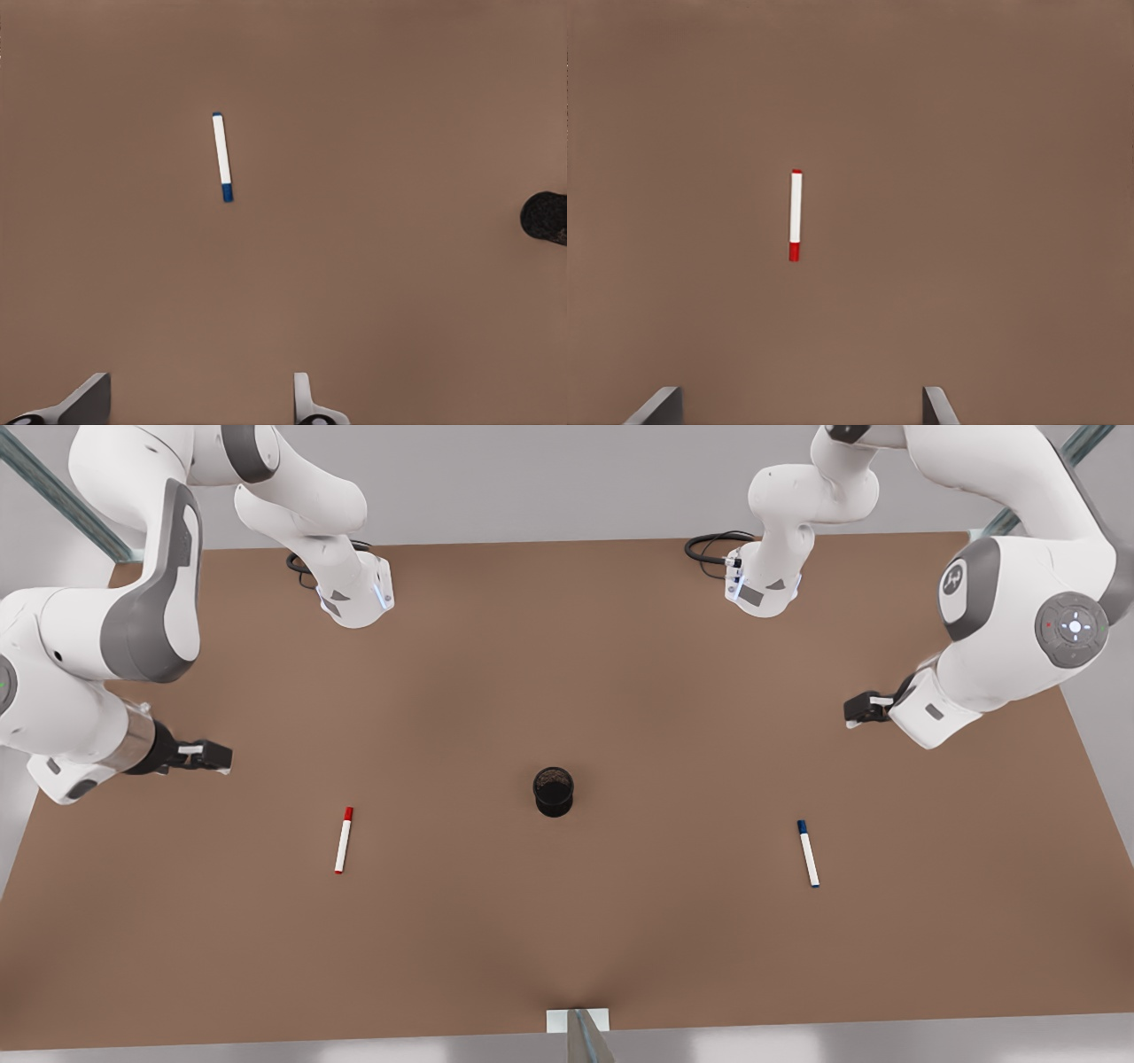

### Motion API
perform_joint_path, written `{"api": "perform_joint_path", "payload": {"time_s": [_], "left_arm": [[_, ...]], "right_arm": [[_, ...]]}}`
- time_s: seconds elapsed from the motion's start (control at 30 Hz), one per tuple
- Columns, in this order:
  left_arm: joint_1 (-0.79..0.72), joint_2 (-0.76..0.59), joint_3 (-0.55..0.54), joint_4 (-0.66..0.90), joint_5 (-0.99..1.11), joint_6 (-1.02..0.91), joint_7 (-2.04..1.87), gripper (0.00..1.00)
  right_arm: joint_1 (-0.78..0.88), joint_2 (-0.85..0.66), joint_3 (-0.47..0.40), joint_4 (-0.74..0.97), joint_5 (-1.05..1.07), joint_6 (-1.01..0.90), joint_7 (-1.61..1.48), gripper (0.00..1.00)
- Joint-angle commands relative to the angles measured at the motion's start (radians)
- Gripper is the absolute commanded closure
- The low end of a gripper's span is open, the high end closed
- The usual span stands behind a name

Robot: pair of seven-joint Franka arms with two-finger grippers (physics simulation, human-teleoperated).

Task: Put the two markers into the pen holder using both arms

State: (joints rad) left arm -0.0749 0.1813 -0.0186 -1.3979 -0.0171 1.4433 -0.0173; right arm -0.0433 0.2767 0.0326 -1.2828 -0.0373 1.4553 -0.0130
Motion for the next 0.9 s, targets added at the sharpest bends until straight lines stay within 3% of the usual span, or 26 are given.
{"api": "perform_joint_path", "payload": {"time_s": [0.0, 0.07, 0.2, 0.27, 0.37, 0.57, 0.77, 0.87], "left_arm": [[0.001, 0.016, 0.000, 0.002, -0.001, 0.109, 0.031, 0.00], [0.010, 0.128, 0.003, 0.031, -0.003, 0.177, 0.028, 0.00], [0.026, 0.343, 0.005, -0.012, -0.009, 0.491, -0.058, 0.00], [0.037, 0.357, 0.005, -0.136, -0.012, 0.697, -0.110, 0.00], [0.037, 0.441, 0.006, -0.147, -0.011, 0.884, -0.161, 0.00], [0.035, 0.529, 0.039, -0.170, -0.006, 0.959, -0.173, 0.00], [0.033, 0.581, 0.048, -0.165, -0.003, 0.979, -0.170, 0.02], [0.026, 0.609, 0.048, -0.144, -0.001, 0.982, -0.184, 0.05]], "right_arm": [[0.002, -0.001, 0.001, -0.001, 0.000, 0.105, -0.007, 0.00], [0.008, 0.038, 0.004, -0.001, 0.007, 0.120, -0.004, 0.00], [0.092, 0.222, 0.007, -0.033, 0.008, 0.365, 0.051, 0.00], [0.100, 0.315, 0.007, -0.039, 0.008, 0.473, 0.051, 0.00], [0.105, 0.413, 0.009, -0.041, 0.010, 0.560, 0.053, 0.00], [0.053, 0.398, 0.020, -0.340, 0.010, 0.838, 0.061, 0.00], [0.051, 0.423, 0.021, -0.342, 0.010, 0.941, 0.125, 0.01], [0.049, 0.450, 0.021, -0.345, 0.010, 0.962, 0.125, 0.10]]}}
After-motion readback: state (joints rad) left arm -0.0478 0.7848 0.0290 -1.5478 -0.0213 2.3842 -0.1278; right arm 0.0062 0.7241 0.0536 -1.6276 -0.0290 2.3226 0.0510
